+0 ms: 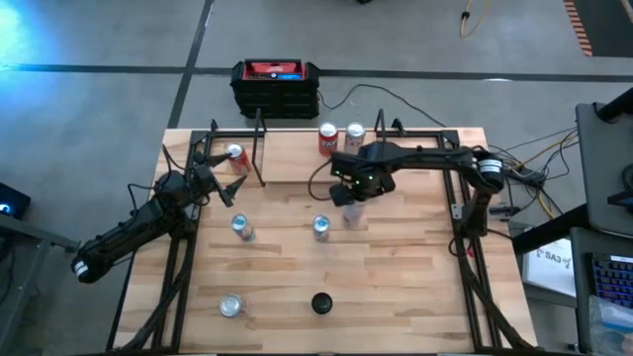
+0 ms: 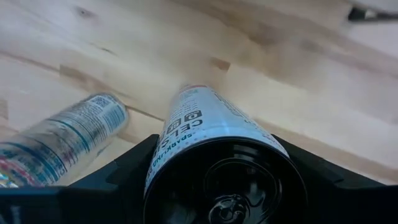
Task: Place canned beverage on shelf
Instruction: Put the white and pink soda can on the shelf
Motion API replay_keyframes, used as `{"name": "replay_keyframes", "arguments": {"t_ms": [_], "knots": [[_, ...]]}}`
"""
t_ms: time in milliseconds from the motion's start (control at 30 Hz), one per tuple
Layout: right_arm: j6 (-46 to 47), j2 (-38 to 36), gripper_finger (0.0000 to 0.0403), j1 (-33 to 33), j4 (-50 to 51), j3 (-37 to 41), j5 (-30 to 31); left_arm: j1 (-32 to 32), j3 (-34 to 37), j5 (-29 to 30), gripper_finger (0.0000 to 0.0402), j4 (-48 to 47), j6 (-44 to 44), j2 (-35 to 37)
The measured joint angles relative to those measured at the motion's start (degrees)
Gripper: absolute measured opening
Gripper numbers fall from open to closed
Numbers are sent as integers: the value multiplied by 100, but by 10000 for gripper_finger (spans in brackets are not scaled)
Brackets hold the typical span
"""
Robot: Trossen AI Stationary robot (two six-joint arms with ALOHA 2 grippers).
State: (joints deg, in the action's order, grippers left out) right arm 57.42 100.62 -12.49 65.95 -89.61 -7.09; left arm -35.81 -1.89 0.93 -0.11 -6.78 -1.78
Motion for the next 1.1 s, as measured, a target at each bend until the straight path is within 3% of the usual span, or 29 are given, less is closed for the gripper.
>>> {"name": "replay_keyframes", "arguments": {"t_ms": [400,733,933,1100], "knots": [[-460,837,251,-70,983,-1393,603,-2,0,0,398,1,-1,0],[-646,1626,268,-65,1637,-2276,670,-2,0,0,398,0,-1,0],[-459,1757,302,-53,1618,-2389,756,0,0,0,398,1,0,0],[-274,1622,308,26,1630,-2401,819,-2,-1,0,398,1,1,-1]]}}
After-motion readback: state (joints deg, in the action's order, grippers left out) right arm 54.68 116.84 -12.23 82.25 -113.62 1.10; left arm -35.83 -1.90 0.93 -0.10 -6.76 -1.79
